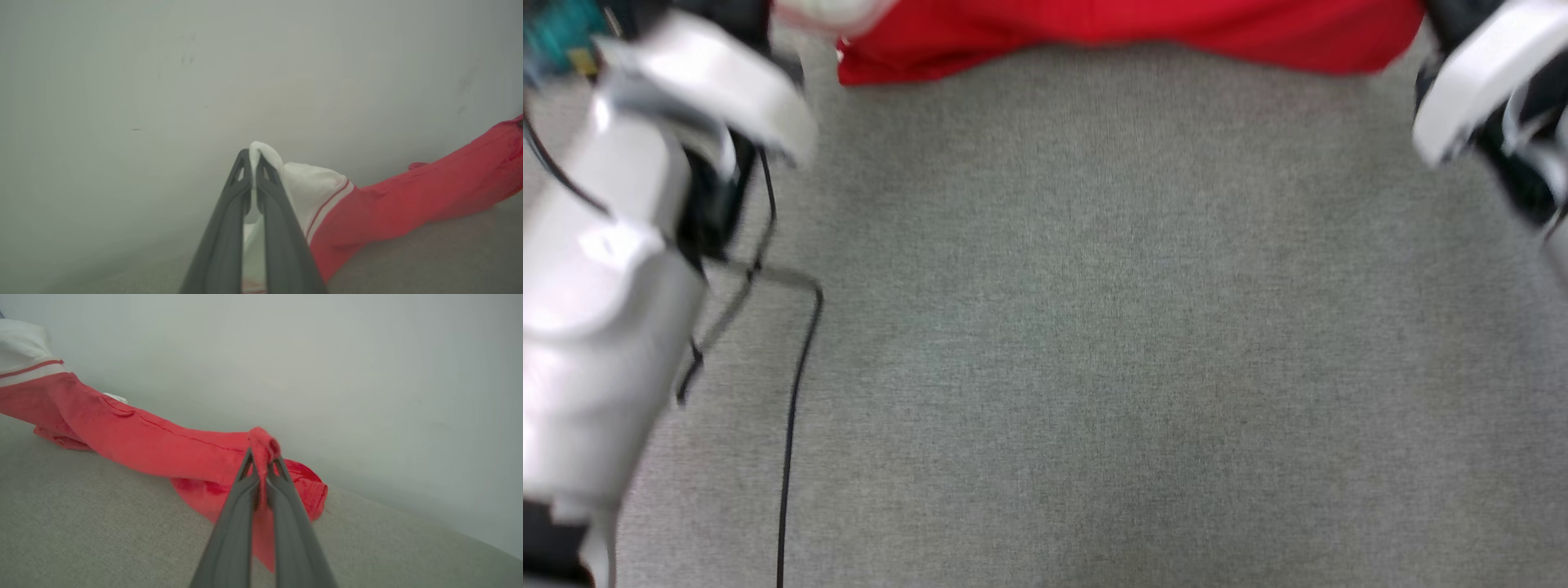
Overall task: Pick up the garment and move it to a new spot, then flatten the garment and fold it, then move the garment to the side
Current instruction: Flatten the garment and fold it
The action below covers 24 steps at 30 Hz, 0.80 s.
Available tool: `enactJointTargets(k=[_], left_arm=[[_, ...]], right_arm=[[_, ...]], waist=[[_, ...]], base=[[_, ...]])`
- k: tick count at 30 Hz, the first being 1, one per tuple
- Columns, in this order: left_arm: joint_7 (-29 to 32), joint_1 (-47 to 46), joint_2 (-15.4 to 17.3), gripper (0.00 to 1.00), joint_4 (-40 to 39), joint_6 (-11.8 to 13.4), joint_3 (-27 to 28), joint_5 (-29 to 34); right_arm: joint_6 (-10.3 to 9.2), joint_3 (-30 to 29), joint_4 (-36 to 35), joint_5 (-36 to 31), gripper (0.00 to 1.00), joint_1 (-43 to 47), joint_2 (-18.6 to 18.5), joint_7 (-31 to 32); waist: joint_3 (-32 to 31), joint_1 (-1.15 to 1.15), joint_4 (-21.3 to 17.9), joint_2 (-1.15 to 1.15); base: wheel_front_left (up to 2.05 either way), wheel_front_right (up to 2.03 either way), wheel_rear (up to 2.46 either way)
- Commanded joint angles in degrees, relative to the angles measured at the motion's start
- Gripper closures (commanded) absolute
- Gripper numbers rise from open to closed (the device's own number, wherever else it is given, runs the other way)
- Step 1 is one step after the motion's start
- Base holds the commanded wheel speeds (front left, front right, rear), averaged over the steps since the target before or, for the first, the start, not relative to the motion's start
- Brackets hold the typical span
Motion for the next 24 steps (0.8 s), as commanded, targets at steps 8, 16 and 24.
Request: enactJointTargets(k=[8, 16, 24], left_arm=[[0.8, 20.7, 2.7, 1.0, -11.9, 6.5, -0.9, -2.4], [2.4, 41.2, 5.9, 1.0, -21.3, 12.2, -1.3, -6.9], [4.4, 56.7, 8.4, 1.0, -27.7, 15.5, -2.4, -11.5]], right_arm=[[-0.08, 3.6, -4.8, 3.2, 1.0, 14.6, -3.0, -1.3], [-0.08, 6.1, -8.9, 5.5, 1.0, 27.9, -6.5, -0.6], [-0.08, 5.1, -13.5, 7.2, 1.0, 41.2, -10.0, -0.6]], waist=[[-7.7, 0.01, 0.7, 0.0], [-14.5, 0.01, 0.7, 0.0], [-20.3, 0.01, 1.1, 0.0]], base=[[0.0, 0.0, 0.0], [0.0, 0.0, 0.0], [0.0, 0.0, 0.0]])
